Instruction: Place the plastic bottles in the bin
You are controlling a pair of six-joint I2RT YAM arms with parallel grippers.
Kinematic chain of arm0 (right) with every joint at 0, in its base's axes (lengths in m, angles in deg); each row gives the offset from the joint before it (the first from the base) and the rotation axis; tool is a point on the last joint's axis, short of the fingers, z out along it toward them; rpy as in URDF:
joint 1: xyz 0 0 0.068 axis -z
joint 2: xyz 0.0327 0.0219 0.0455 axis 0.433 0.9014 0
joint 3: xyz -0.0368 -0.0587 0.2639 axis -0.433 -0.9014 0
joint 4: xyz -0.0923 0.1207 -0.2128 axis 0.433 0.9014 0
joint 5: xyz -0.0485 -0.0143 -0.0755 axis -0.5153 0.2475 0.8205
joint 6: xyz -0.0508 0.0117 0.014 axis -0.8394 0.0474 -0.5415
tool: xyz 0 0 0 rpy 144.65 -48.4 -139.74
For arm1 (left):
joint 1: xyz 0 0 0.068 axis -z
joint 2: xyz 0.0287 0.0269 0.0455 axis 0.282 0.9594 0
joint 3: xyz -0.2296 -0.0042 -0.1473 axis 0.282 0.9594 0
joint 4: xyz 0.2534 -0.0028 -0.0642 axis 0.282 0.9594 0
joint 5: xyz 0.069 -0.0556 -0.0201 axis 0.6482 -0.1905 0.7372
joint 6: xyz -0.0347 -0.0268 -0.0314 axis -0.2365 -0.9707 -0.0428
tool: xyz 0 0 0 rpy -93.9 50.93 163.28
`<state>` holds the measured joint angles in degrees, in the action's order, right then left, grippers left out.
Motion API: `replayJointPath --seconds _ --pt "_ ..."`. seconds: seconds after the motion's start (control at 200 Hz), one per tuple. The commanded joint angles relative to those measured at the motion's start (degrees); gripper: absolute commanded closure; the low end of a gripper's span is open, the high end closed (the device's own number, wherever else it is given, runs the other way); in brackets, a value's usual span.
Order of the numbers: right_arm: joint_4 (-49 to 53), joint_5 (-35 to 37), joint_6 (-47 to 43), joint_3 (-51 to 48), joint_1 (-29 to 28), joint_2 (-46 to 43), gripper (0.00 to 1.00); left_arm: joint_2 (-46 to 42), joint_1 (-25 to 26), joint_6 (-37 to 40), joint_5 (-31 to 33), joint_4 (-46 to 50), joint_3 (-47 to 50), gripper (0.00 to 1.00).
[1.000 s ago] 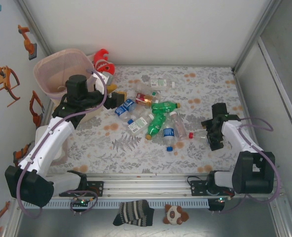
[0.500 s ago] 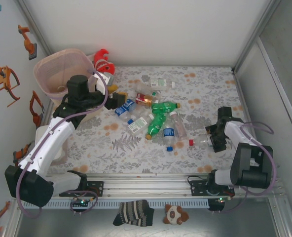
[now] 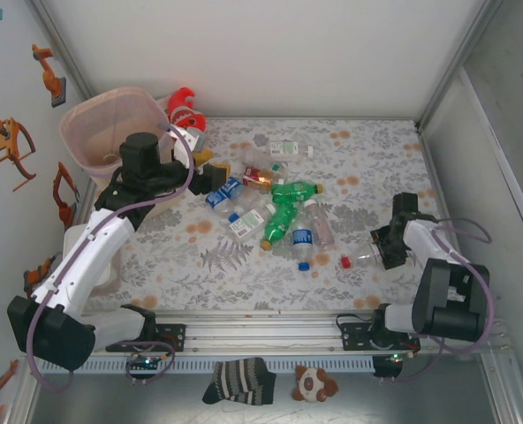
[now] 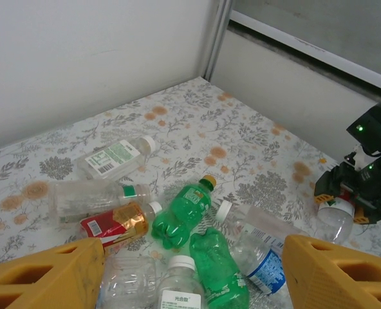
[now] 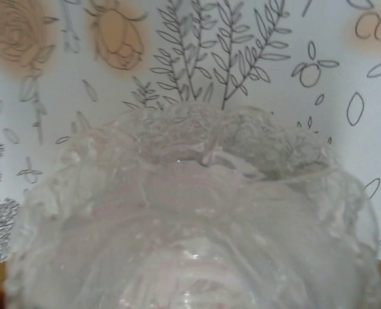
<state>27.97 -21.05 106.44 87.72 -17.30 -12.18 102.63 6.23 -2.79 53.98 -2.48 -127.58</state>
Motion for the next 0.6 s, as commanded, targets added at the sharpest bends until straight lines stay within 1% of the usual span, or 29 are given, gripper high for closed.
replayJointPath --seconds 0.0,0.185,0.305,0.466,0.591 --pt "2.7 1.7 -1.5 1.2 0.6 -3.1 0.37 0.5 0.7 0.5 -0.3 0.2 -2.1 0.27" --pt "6.4 4.2 -6.2 5.0 0.6 -8.0 0.39 1.2 1.3 0.2 -0.6 -0.4 -2.8 0.28" --pt "3.9 2.0 -13.7 6.8 0.5 -12.2 0.38 2.0 1.8 -0.2 -1.0 -1.3 -3.2 0.28" --pt "-1.8 -5.6 -23.7 7.7 0.5 -17.2 0.4 3.4 2.8 -0.4 -2.5 -2.4 -3.9 0.28" --pt "-5.8 -15.0 -30.5 8.9 0.5 -19.8 0.43 4.3 3.8 -0.4 -3.9 -2.9 -4.5 0.28"
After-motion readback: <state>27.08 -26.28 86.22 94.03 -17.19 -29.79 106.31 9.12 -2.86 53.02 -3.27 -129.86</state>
